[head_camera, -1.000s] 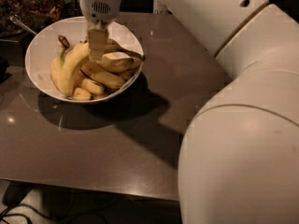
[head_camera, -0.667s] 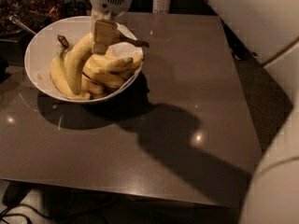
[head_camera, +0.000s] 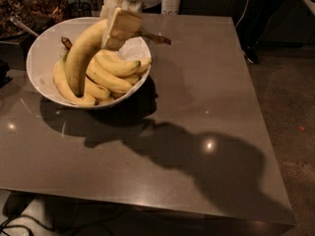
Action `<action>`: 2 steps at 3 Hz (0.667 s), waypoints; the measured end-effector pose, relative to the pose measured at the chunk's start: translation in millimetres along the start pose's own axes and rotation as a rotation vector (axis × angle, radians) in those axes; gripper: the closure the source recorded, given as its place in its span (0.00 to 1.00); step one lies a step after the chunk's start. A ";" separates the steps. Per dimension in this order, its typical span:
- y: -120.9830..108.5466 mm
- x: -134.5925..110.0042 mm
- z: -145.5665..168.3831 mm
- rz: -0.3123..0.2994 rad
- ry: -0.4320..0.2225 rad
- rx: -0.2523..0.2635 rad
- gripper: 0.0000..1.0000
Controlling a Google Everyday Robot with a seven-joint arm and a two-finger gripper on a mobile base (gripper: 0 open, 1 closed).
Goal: Pick banana from white bowl
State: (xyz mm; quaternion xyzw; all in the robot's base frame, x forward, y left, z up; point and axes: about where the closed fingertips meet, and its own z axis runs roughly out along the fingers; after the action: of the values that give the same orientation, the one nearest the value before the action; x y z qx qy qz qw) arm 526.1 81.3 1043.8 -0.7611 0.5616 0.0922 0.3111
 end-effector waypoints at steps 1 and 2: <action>21.0 -0.5 -13.5 -0.014 -0.070 0.002 1.00; 65.2 15.4 -17.0 0.028 -0.131 -0.017 1.00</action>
Offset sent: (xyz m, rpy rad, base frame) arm -0.0658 -0.0421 -0.0273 0.1421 0.0931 0.0389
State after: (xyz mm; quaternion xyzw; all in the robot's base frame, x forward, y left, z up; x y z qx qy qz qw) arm 468.5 47.8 1025.6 -0.7480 0.5500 0.1508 0.3395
